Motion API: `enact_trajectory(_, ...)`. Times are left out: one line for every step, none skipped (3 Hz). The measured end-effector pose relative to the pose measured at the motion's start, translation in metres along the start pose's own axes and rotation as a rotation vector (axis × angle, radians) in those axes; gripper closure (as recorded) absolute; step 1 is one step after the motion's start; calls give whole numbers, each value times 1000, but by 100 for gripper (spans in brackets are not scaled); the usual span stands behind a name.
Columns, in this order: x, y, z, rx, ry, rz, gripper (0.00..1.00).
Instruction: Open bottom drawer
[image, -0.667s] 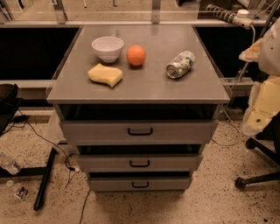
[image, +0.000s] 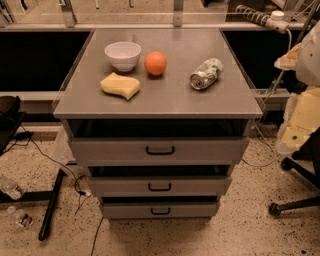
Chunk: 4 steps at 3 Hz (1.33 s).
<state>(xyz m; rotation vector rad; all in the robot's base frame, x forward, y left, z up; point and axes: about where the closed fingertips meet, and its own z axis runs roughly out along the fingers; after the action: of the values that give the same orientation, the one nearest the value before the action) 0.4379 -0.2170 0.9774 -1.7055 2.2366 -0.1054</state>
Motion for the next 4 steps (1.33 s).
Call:
enact_trajectory(1,12,22,-10,-31,7,0)
enact_trajectory(4,34,71,-46,-90,15,0)
enact_trajectory(11,55,118,-60,-142,13,0)
enact_trajectory(21,73,165,-61,-201,27,0)
